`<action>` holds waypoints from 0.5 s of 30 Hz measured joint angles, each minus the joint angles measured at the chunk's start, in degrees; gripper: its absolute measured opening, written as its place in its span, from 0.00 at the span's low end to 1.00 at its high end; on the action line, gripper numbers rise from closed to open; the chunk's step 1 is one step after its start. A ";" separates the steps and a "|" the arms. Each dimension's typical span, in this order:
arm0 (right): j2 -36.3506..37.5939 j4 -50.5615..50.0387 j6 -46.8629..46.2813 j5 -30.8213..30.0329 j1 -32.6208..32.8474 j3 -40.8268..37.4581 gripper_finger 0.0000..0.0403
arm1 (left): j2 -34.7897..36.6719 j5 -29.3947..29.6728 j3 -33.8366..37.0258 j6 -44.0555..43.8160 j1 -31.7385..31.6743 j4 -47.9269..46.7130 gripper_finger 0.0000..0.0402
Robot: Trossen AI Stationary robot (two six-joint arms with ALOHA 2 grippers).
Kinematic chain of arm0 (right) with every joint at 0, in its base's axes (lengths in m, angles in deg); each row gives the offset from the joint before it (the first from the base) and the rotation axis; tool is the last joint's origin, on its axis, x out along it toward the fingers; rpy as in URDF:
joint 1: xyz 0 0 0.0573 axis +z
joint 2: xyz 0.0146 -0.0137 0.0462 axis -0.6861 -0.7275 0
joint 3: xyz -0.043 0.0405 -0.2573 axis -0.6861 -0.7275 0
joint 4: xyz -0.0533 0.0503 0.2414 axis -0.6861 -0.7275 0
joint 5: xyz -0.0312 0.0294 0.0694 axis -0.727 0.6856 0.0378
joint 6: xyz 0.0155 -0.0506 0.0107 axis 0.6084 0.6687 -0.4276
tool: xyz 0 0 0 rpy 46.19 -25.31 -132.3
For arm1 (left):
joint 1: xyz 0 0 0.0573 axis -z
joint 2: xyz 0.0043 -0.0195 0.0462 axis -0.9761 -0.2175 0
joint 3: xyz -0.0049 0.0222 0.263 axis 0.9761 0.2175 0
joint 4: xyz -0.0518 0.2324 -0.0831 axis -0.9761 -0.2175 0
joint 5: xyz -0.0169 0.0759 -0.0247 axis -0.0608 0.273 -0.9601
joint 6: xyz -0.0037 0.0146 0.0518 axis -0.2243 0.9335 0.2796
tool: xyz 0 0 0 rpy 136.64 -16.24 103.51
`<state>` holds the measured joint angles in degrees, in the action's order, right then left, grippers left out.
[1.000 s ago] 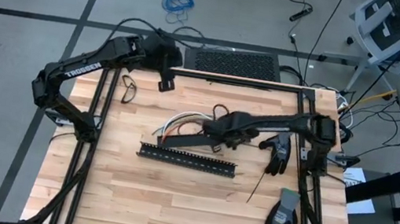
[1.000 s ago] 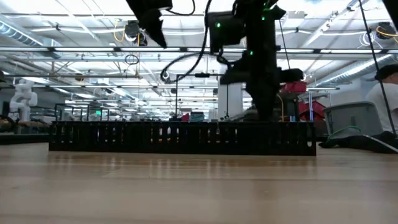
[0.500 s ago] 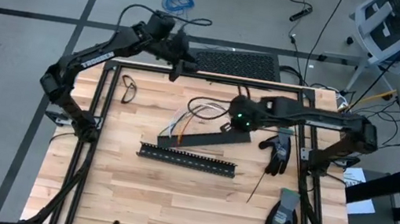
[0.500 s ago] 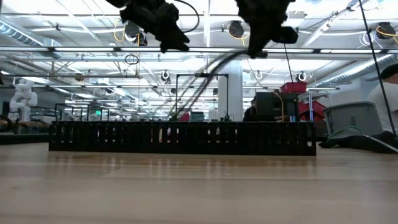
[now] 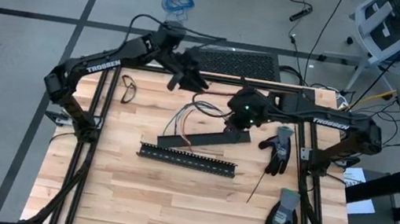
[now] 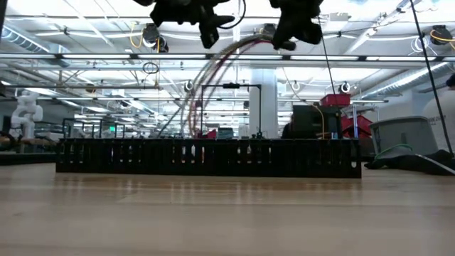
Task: Ziptie cables
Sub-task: Put the zip tied cables into the black cable duct
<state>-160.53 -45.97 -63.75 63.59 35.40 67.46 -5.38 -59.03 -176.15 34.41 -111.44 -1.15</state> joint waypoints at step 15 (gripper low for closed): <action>0.02 0.57 13.13 5.64 -2.67 7.98 0.02 | -0.07 8.64 -0.02 -0.04 3.02 -0.41 0.46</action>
<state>-160.50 -45.40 -50.62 69.22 32.73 75.44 -5.44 -50.39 -176.18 34.37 -108.42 -1.56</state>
